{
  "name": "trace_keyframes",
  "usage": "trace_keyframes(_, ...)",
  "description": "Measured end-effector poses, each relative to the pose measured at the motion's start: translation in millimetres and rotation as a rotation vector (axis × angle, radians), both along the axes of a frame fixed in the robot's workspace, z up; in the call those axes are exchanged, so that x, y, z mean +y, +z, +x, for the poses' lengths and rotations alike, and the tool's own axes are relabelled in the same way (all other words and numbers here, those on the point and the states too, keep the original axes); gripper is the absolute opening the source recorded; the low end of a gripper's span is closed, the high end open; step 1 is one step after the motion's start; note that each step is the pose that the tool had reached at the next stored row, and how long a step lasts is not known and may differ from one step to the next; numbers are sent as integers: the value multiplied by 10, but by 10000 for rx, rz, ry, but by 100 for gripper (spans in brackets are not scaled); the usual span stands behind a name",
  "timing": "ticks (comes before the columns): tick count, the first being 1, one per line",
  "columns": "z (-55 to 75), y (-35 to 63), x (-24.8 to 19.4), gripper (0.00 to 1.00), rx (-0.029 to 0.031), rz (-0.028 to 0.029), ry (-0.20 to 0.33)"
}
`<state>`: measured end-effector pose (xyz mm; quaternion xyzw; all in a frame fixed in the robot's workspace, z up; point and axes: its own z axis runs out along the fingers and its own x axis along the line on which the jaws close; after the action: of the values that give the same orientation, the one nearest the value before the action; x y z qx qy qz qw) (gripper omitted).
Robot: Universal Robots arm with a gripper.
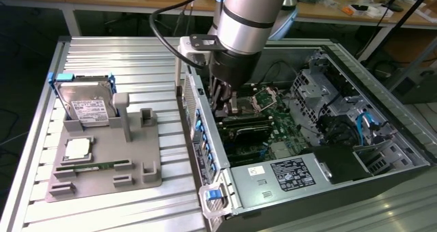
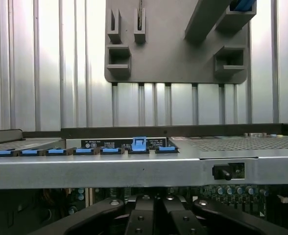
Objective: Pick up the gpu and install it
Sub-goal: 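Press down on the gpu until it lock into place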
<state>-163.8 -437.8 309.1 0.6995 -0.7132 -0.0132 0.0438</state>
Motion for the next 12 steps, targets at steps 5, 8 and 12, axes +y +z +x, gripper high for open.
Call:
trace_keyframes(5,-16,15,1,11,-10,3,0)
trace_keyframes(8,-21,3,0,11,-43,0,1)
trace_keyframes(12,-22,-12,0,11,-110,2,1)
